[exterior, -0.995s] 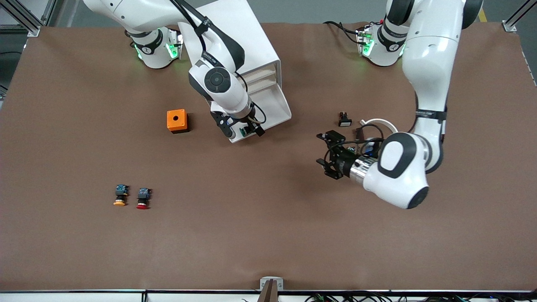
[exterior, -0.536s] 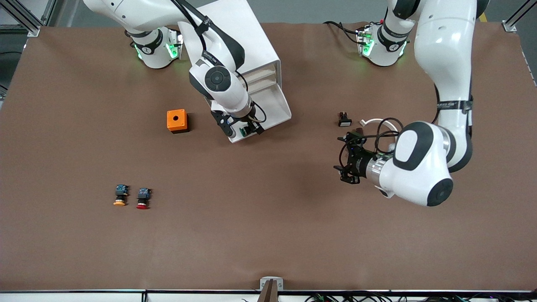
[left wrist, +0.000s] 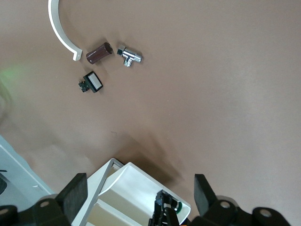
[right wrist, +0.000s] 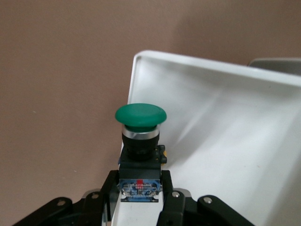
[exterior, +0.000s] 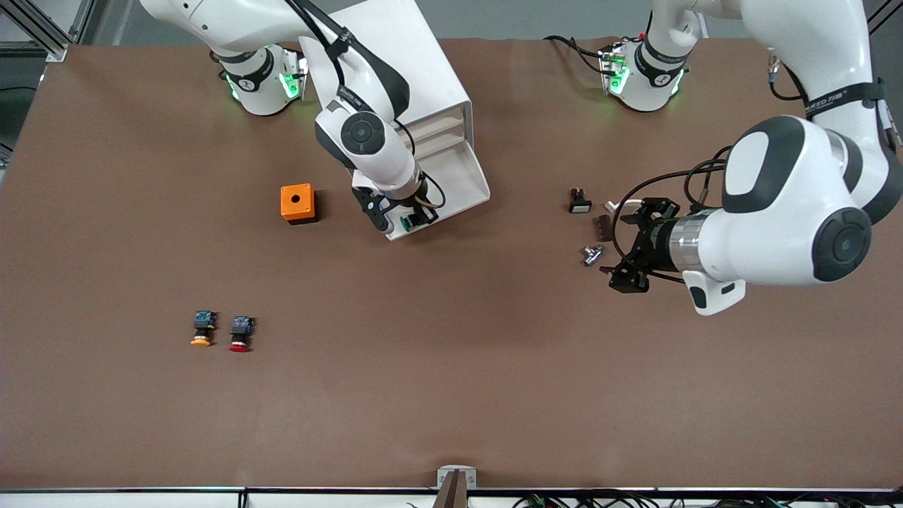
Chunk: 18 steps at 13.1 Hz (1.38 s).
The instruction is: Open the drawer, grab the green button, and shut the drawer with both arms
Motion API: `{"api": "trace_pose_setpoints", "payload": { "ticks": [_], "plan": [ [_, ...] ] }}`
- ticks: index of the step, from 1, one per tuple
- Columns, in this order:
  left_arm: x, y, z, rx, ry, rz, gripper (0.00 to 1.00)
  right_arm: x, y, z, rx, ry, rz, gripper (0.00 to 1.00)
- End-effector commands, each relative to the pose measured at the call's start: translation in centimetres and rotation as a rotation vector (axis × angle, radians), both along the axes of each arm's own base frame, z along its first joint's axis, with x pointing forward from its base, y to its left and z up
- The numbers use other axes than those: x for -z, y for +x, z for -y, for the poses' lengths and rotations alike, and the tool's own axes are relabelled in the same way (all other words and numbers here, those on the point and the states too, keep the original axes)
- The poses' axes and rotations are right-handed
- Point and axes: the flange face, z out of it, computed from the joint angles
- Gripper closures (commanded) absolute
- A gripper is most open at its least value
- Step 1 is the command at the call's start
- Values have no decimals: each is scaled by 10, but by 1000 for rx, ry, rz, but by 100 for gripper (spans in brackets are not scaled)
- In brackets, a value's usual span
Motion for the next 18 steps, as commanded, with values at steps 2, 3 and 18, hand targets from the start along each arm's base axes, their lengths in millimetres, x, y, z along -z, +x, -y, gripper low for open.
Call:
{"api": "trace_pose_setpoints", "payload": {
  "ticks": [2,3,18],
  "plan": [
    [4,-4,-1,58,18,13,1,-62,36,12,-69,-12,31,98],
    [5,-3,-3,63,15,14,1,-70,47,20,-121,-8,47,98],
    [-30,-5,-35,155,10,120,1,14,209,277,-969,-118,118,100]
  ]
}}
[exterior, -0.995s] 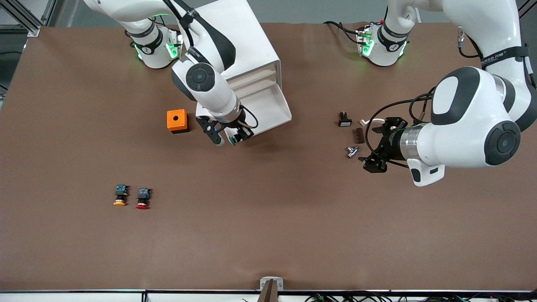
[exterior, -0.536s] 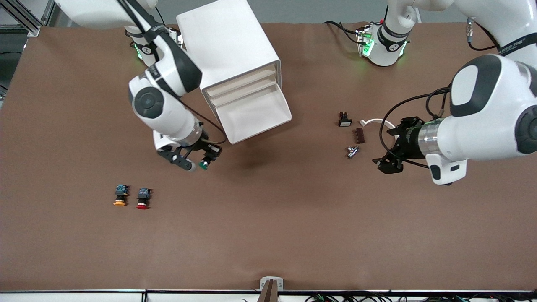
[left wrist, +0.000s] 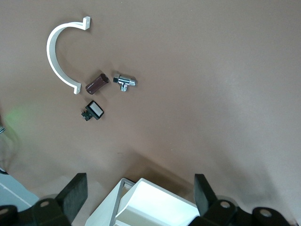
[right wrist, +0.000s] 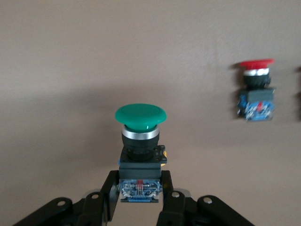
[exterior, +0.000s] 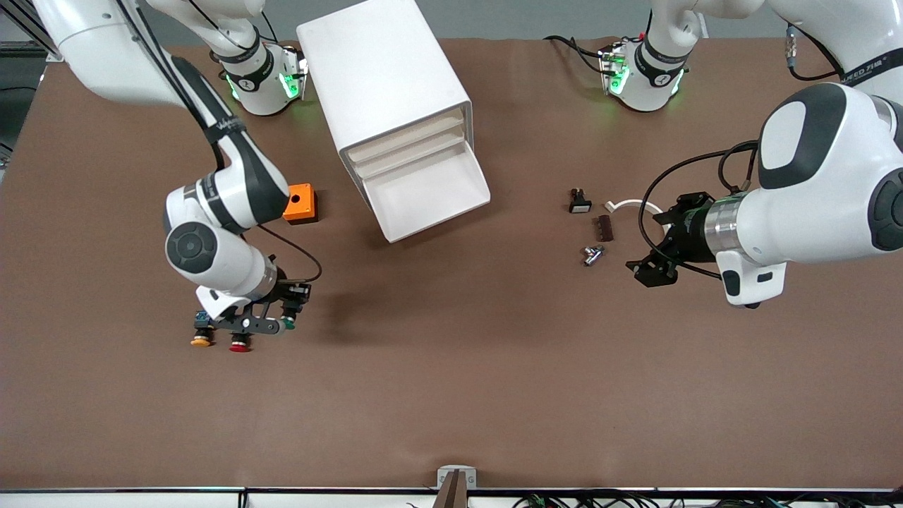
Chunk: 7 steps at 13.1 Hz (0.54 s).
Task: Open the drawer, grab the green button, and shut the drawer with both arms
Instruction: 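Carry the green button beside the red button with the right gripper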
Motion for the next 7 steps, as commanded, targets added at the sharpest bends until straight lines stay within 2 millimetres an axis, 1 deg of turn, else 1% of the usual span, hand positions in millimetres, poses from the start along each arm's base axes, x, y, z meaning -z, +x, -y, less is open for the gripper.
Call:
{"api": "trace_pose_setpoints", "payload": {
  "ticks": [1,2,3,5,6,7],
  "plan": [
    [-5,-2,-7,17,7,16,1,19,17,23,-77,1,11,100],
    [-4,-2,-6,19,7,14,1,32,19,27,-76,9,12,100],
    [0,-3,-1,36,9,9,1,44,19,32,-75,11,4,100],
    [8,-1,9,46,6,10,1,59,20,36,-87,19,0,100],
    [8,-2,15,61,3,21,1,66,21,42,-87,18,0,99],
    [10,-2,17,83,0,23,1,74,22,51,-92,16,-3,99]
  ]
}}
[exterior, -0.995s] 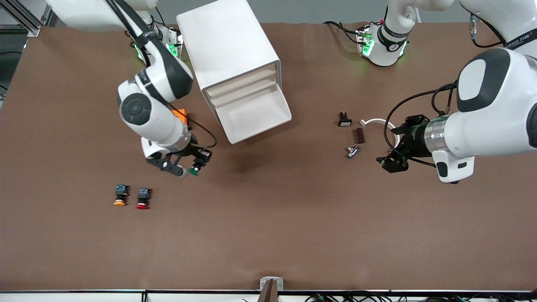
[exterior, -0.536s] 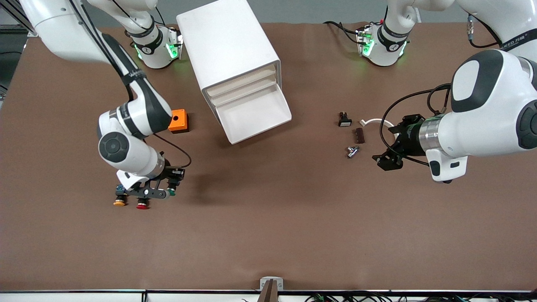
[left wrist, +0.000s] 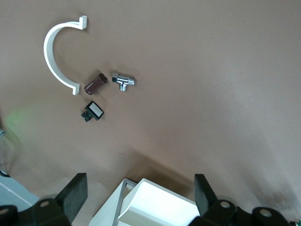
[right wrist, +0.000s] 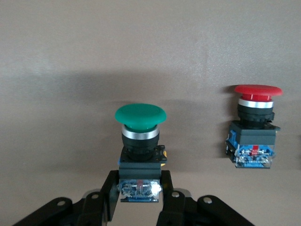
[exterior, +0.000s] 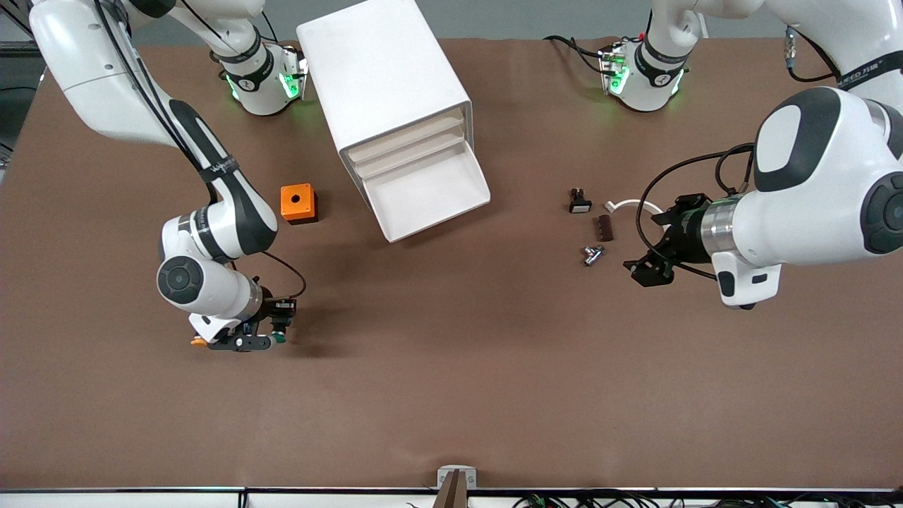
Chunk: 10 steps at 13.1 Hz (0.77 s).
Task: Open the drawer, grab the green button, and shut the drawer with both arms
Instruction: 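Carry the green button beside the red button with the right gripper, then set the green button down and open the right gripper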
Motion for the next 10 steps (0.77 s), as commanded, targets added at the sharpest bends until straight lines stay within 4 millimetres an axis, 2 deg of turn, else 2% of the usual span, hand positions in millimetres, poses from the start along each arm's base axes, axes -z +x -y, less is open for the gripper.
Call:
{"api": "trace_pose_setpoints", "payload": {
  "ticks": [1,3,4,5,7,8,9,10],
  "plan": [
    [1,-1,7,58,3,26,1,13,8,19,-34,-2,4,99],
    [2,-1,7,76,-1,31,1,22,10,22,-34,3,15,96],
    [2,-1,6,89,7,36,1,27,9,21,-20,9,10,89],
    [3,0,4,106,13,42,1,24,12,20,-12,14,16,76],
    [4,1,0,138,11,51,1,21,15,19,9,35,17,38],
    [4,1,0,142,11,51,1,16,19,21,12,36,27,24],
    [4,0,3,148,10,51,1,13,20,23,14,36,32,0],
    [9,1,5,150,11,44,1,6,25,29,15,35,44,0]
  ]
}}
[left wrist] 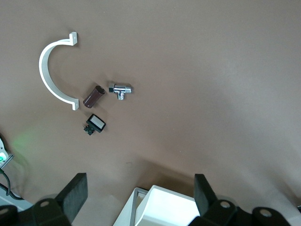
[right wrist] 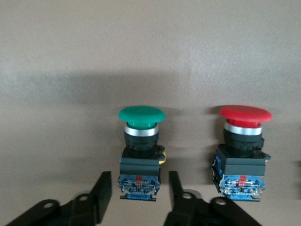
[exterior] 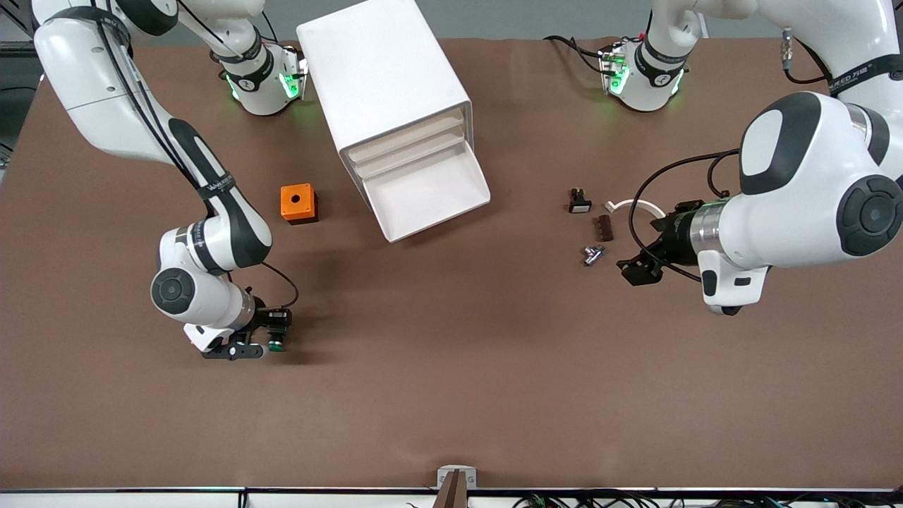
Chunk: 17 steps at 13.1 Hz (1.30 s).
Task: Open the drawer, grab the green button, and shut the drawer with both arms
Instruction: 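Set the green button down and open the right gripper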
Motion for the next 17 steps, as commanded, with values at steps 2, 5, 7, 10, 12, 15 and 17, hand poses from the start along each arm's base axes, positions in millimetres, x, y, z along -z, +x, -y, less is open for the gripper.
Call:
{"api": "trace_pose_setpoints", "payload": {
  "ticks": [2,5,7,10,12,15,17],
  "plan": [
    [6,0,4,33,12,9,1,-31,13,8,7,11,25,0],
    [7,0,14,67,2,26,1,-87,16,21,13,-21,100,0],
    [18,7,31,233,-45,111,1,-127,12,21,23,-55,149,0],
    [55,8,79,332,-38,149,1,-189,3,24,34,-100,191,0],
    [116,-4,143,391,-13,132,1,-232,-9,32,62,-95,202,0],
    [184,-10,188,435,5,166,1,-277,-38,58,146,-42,167,0],
    [226,-23,216,460,11,164,1,-301,-58,77,203,-2,185,0]
  ]
}}
